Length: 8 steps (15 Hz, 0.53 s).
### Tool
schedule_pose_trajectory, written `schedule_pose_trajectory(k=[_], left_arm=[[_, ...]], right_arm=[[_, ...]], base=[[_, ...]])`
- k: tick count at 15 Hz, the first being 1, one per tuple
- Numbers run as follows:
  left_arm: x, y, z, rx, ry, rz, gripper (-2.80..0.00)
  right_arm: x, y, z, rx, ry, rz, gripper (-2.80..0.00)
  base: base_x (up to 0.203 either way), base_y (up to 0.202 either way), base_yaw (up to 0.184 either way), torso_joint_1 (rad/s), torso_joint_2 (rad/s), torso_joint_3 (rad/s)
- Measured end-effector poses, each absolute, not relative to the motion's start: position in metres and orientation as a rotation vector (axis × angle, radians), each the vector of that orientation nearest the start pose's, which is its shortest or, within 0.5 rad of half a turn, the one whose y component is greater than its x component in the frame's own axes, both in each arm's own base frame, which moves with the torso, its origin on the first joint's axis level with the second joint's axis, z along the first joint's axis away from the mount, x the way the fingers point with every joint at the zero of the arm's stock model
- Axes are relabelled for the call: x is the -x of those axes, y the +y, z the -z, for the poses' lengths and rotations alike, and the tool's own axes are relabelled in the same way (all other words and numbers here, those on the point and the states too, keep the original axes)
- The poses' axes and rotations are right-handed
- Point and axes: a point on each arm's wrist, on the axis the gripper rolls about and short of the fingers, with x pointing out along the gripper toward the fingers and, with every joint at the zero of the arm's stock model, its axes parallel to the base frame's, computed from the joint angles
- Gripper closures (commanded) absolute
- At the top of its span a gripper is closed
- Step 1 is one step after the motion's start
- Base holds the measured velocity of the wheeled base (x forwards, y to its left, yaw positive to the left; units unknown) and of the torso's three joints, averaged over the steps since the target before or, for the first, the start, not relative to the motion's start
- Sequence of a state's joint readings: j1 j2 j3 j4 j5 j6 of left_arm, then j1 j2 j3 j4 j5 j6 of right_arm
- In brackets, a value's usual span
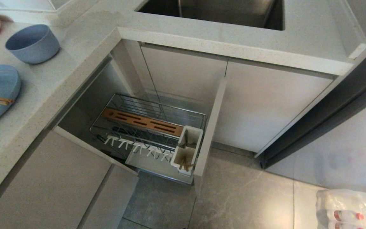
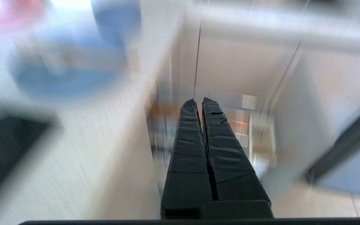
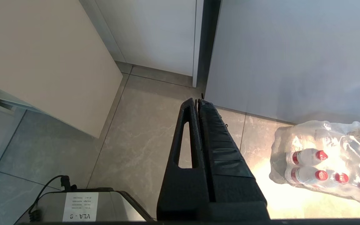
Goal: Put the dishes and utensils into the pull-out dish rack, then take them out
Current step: Pick up the bowl and place it in the cupboard
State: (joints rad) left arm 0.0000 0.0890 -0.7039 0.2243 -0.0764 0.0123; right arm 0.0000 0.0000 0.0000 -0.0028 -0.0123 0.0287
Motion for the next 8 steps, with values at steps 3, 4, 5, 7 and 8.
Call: schedule_pose_trajectory(k=[3, 4, 5, 7, 8], left_arm=[[0.113, -0.002, -0.311, -0.042, -0.432, 0.051, 0.00], [0.104, -0.002, -0.334, -0.042, -0.423, 0.036, 0.00], [0.088, -0.002, -0.360, -0.039, -0.405, 0.019, 0.00], [0.047, -0.001, -0.398, -0.017, -0.359, -0.014, 0.00], [0.022, 0.000, -0.415, 0.011, -0.333, -0.029, 0.00]], right_arm=[[0.023, 0.000, -0.076, -0.029, -0.003, 0.012, 0.00], [0.023, 0.000, -0.076, -0.029, -0.003, 0.012, 0.00], [0.023, 0.000, -0.076, -0.029, -0.003, 0.012, 0.00], [0.023, 0.000, -0.076, -0.029, -0.003, 0.012, 0.00], [0.023, 0.000, -0.076, -0.029, -0.003, 0.012, 0.00]], base=[[0.000, 0.000, 0.000, 0.000, 0.00, 0.000], [0.000, 0.000, 0.000, 0.000, 0.00, 0.000], [0.000, 0.000, 0.000, 0.000, 0.00, 0.000], [0.000, 0.000, 0.000, 0.000, 0.00, 0.000], [0.000, 0.000, 0.000, 0.000, 0.00, 0.000]])
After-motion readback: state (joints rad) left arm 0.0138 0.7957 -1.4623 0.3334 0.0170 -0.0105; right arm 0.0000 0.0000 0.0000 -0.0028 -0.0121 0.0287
